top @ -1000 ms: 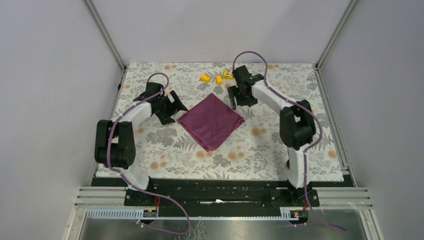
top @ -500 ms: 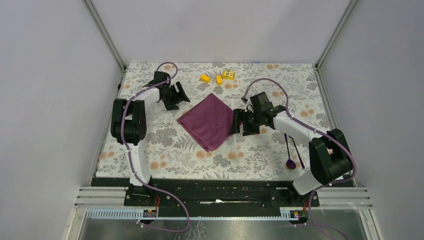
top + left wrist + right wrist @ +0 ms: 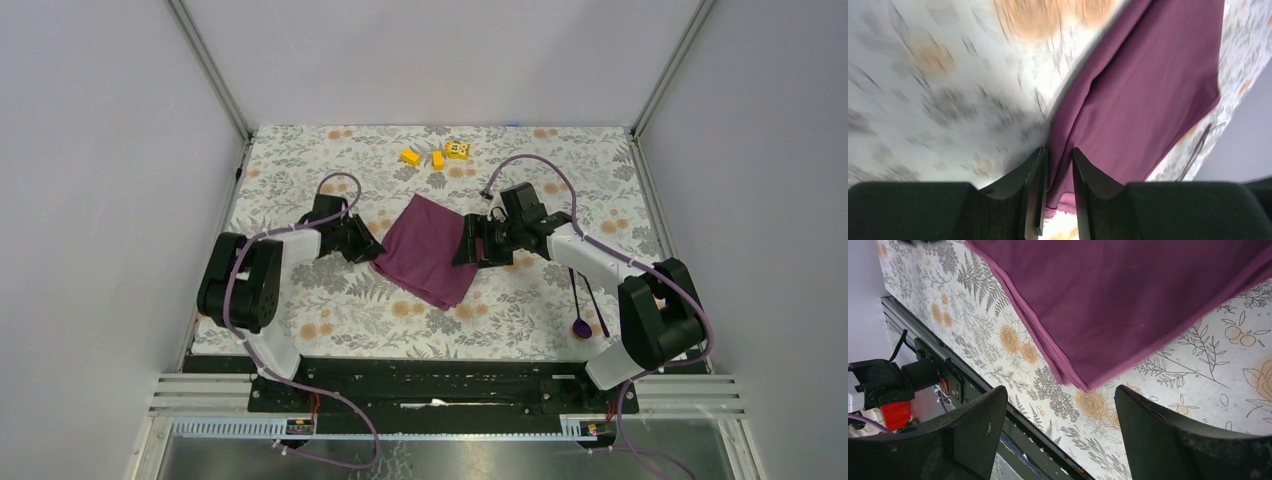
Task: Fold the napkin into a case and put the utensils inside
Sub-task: Rotate the square-folded napkin at the center of the board, then smooth out the square-folded napkin at the center of the board.
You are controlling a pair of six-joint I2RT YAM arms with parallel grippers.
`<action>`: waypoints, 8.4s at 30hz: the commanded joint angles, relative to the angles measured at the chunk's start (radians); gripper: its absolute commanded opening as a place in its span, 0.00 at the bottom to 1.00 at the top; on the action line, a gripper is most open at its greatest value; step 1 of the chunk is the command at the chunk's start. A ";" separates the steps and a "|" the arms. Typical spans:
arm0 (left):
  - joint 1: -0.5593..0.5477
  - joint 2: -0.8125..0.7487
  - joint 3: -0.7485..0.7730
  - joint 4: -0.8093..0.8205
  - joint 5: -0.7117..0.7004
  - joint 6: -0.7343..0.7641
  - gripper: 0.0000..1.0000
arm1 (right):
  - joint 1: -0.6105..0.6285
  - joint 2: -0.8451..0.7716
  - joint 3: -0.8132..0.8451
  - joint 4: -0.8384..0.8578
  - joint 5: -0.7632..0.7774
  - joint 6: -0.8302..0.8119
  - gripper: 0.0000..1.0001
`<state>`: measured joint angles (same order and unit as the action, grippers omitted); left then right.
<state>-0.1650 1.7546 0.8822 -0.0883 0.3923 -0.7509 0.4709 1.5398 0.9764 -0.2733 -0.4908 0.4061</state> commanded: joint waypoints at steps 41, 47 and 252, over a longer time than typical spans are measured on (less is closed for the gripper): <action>-0.315 -0.310 -0.194 -0.117 -0.055 -0.040 0.35 | -0.179 -0.109 -0.293 0.036 -0.031 0.085 0.71; -0.315 -0.306 -0.217 -0.102 -0.059 -0.036 0.31 | -0.201 -0.096 -0.306 0.035 -0.022 0.094 0.67; -0.174 -0.245 -0.269 0.004 -0.047 0.000 0.24 | -0.265 0.649 0.307 0.664 -0.525 0.323 0.98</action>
<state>-0.3485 1.5276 0.6628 -0.1413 0.3626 -0.7670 0.2405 2.1582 1.3022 0.2665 -0.9718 0.7311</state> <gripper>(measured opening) 0.242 0.982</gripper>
